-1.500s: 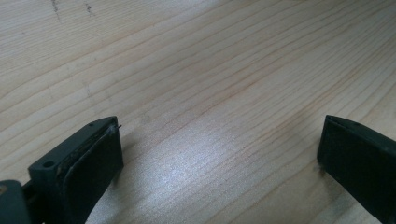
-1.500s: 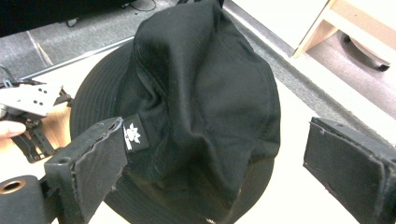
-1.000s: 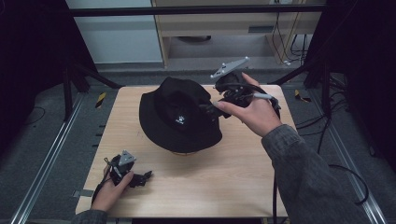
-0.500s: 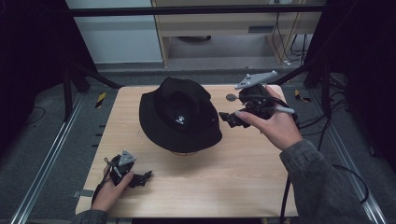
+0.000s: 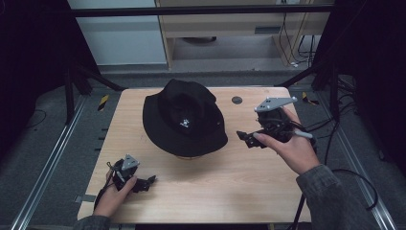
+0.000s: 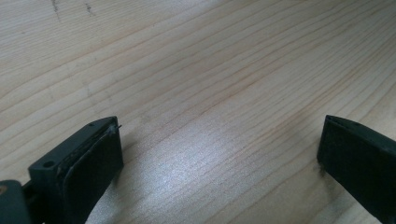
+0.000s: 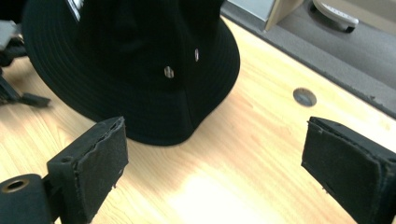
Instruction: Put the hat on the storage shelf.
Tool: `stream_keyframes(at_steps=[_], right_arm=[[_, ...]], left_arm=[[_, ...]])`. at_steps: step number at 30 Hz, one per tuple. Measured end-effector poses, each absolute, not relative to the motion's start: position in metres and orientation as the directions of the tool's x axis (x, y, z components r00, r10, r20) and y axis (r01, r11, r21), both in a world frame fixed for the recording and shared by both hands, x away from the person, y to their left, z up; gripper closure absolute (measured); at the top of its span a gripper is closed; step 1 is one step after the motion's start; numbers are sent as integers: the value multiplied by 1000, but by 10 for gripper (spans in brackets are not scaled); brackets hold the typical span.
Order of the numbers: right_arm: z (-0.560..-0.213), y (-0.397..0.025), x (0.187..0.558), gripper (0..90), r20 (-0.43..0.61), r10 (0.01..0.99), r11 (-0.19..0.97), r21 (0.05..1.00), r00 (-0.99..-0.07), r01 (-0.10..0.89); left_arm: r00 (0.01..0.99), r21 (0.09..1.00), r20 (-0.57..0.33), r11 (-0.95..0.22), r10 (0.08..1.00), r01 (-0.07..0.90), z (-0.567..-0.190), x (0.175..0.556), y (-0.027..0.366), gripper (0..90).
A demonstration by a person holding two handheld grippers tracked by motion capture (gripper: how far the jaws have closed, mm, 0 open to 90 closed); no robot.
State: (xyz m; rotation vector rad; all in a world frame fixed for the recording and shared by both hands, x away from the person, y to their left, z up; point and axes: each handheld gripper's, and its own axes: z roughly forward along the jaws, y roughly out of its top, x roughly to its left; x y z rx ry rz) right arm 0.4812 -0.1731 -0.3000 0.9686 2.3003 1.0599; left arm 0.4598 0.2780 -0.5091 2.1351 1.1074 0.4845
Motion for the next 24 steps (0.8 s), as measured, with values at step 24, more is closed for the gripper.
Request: stream_keyframes(at_steps=[24], right_arm=[[-423, -201, 469, 89, 49, 789, 397, 719, -612, 570]], left_arm=[[569, 711, 19, -411, 822, 570, -509, 460, 278, 0]])
